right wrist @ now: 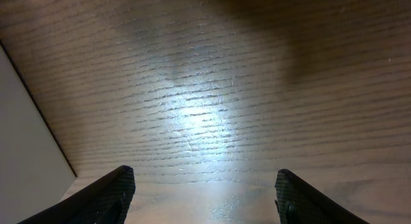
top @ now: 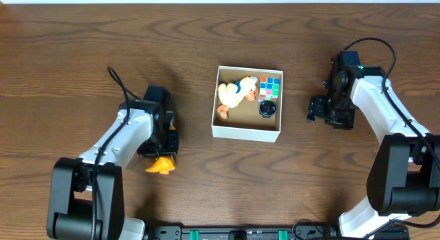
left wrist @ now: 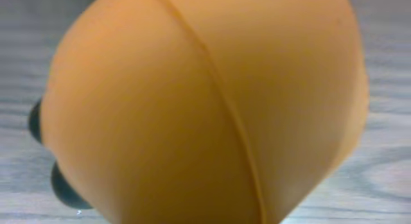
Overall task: Pack container
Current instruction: 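Carry the orange toy into the box and release it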
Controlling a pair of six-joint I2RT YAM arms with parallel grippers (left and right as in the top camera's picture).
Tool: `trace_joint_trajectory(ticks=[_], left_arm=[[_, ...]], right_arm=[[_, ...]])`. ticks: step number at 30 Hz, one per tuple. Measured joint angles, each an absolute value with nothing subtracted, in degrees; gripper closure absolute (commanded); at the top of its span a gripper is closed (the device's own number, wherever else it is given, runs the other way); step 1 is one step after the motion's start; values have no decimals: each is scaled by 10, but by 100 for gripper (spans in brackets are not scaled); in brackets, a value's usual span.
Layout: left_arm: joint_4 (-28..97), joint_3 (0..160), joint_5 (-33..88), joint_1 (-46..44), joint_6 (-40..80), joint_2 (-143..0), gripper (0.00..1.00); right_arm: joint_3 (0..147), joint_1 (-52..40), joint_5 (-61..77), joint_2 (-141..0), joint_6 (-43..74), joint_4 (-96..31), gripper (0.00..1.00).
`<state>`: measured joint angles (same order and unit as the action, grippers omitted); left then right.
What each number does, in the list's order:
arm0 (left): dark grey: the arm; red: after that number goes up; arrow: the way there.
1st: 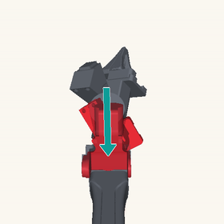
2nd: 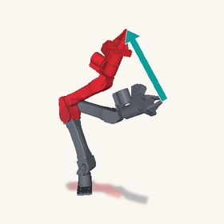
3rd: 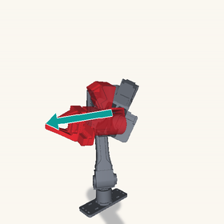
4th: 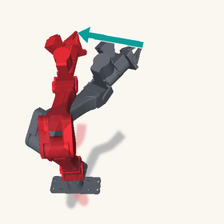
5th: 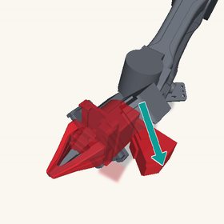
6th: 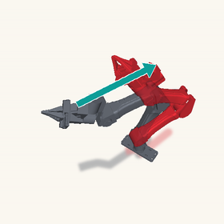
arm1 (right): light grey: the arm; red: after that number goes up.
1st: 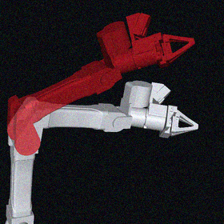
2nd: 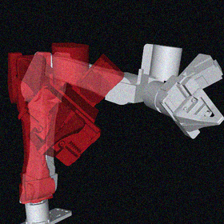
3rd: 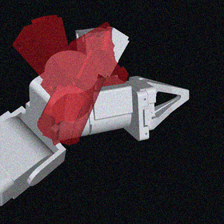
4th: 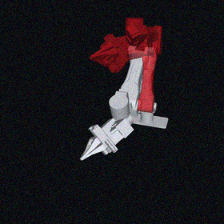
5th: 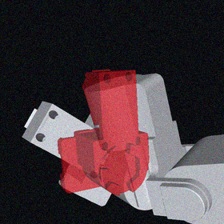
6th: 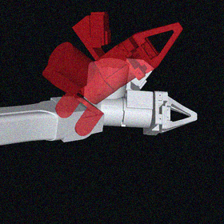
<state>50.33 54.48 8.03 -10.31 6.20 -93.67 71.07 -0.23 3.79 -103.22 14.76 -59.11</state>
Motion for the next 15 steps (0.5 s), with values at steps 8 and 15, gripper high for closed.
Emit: trace_joint_trajectory(ticks=[8,15], left_arm=[[592,769,80,-121,15,-935,94],[558,889,78,-217,-137,-923,94]], right_arm=[[711,-2,38,-1032,148,-591,27],[711,-2,38,-1032,148,-591,27]])
